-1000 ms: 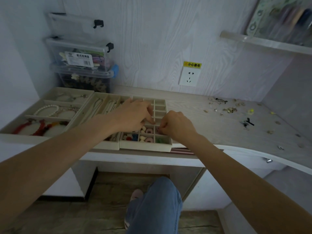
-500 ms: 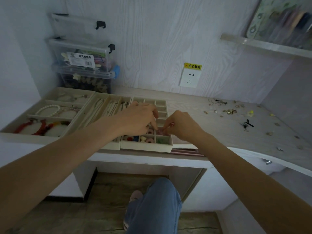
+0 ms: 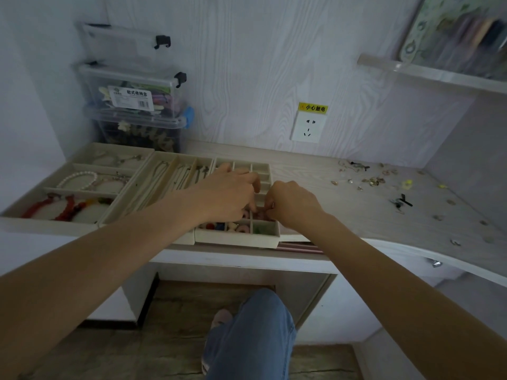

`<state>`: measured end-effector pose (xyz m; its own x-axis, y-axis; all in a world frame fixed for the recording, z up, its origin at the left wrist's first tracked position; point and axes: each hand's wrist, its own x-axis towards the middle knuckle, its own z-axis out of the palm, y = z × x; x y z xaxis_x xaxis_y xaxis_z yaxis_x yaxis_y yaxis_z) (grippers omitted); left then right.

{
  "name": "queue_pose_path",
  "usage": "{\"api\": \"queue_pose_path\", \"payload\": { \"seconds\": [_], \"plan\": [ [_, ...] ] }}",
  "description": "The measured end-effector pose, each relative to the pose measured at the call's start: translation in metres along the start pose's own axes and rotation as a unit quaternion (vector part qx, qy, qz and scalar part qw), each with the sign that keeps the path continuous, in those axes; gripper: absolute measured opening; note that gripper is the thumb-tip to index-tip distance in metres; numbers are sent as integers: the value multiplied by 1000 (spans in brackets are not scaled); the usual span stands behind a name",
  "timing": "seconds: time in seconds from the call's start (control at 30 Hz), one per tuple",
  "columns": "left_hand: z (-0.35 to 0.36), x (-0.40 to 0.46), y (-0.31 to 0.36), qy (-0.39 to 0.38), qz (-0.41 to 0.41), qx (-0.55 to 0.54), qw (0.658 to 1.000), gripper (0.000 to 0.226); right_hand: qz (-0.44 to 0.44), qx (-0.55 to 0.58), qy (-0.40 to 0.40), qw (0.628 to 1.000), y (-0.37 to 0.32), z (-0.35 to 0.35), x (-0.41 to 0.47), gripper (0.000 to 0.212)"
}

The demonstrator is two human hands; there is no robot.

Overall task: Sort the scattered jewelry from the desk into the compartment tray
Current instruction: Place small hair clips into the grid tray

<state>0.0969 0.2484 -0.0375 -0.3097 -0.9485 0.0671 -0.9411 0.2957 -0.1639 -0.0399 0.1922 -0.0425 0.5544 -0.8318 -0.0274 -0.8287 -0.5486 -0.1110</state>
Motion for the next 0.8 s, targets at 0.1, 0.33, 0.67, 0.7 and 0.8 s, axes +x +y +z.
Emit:
{"api": "queue_pose_path", "payload": {
  "seconds": [0.1, 0.33, 0.67, 0.7, 0.8],
  "plan": [
    [0, -2, 1, -6, -4, 6, 1000, 37, 8, 92, -4, 996, 7, -8, 0, 23],
    [0, -3, 3, -17, -13, -9, 1000, 41, 36, 448, -49, 892, 30, -26, -13, 22],
    [3, -3, 5, -12, -26, -38, 999, 42, 2, 431, -23, 902, 31, -21, -13, 9],
    [4, -3, 5, -6, -33, -71, 997, 41, 5, 440, -25, 898, 31, -20, -13, 9],
    [4, -3, 6, 44, -90, -249, 963, 32, 26, 500, -34, 865, 29, -17, -14, 9]
  ]
}}
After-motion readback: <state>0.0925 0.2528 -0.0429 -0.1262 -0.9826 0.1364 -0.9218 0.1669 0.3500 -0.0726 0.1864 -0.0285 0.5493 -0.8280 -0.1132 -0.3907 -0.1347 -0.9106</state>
